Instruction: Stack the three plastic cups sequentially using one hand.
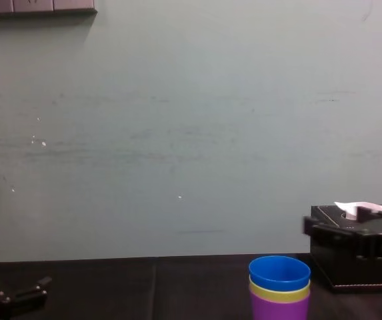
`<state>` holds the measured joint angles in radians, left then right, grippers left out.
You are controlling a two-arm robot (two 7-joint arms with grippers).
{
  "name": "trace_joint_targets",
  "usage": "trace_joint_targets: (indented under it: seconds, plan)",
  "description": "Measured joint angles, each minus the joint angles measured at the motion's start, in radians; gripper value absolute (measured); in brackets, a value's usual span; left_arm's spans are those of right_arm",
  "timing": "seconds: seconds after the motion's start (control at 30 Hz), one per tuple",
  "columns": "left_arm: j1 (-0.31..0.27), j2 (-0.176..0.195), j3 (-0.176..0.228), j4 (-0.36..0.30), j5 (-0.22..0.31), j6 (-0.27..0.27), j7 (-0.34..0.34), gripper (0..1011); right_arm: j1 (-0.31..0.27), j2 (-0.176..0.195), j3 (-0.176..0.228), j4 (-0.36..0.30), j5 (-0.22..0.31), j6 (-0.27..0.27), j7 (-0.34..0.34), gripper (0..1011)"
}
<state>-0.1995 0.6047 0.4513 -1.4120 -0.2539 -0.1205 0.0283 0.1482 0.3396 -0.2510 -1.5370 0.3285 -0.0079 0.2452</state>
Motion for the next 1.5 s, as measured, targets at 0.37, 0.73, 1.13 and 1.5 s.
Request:
trace_joint_targets:
  seconds: [0.37, 0.73, 1.13, 1.5]
  plan:
    - [0.0, 0.0, 0.0, 0.0, 0.0, 0.0, 0.0, 1011, -0.077, -0.023, 0.062, -0.024, -0.076, 0.063, -0.136, 1003]
    - [0.0, 0.0, 0.0, 0.0, 0.0, 0.0, 0.0, 1011, -0.099, -0.069, 0.095, 0.011, -0.101, 0.119, -0.192, 1003]
    - [0.0, 0.0, 0.0, 0.0, 0.0, 0.0, 0.0, 1011, -0.097, -0.073, 0.099, 0.021, -0.106, 0.121, -0.181, 1003]
    - [0.0, 0.0, 0.0, 0.0, 0.0, 0.0, 0.0, 1011, -0.097, -0.072, 0.098, 0.02, -0.105, 0.12, -0.182, 1003]
